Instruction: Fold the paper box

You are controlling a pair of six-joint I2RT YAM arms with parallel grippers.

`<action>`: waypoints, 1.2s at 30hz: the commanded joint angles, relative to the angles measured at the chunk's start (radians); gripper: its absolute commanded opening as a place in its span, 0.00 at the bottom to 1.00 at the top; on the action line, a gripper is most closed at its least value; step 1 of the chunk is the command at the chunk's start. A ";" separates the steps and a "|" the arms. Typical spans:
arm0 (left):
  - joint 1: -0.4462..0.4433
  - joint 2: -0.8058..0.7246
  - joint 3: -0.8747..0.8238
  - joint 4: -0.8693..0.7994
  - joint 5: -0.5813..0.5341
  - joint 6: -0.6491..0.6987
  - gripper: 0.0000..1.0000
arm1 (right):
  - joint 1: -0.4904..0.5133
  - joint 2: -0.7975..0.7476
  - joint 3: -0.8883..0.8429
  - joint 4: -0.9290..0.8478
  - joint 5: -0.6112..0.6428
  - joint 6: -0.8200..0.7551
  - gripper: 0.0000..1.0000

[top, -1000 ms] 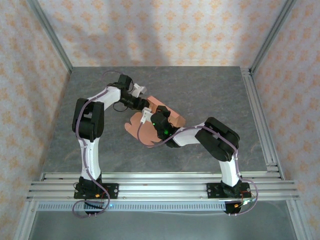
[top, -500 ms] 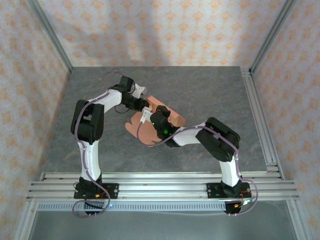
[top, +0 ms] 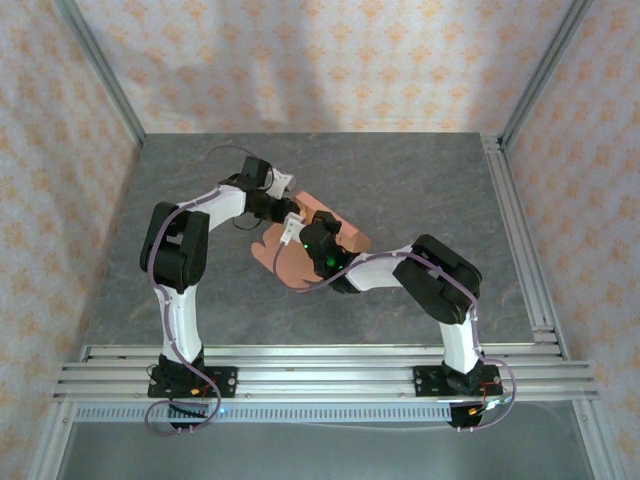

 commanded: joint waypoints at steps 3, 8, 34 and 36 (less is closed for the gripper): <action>-0.010 -0.023 -0.019 0.091 0.006 -0.028 0.35 | 0.014 -0.036 0.012 -0.054 -0.037 0.048 0.00; -0.012 -0.027 -0.025 0.099 0.022 -0.027 0.24 | 0.015 -0.036 0.012 -0.060 -0.037 0.062 0.00; -0.011 -0.062 -0.059 0.080 -0.051 0.026 0.01 | 0.015 -0.200 -0.035 -0.178 -0.126 0.382 0.52; -0.011 -0.065 -0.057 0.077 -0.062 0.028 0.01 | 0.015 -0.231 -0.047 -0.205 -0.148 0.428 0.60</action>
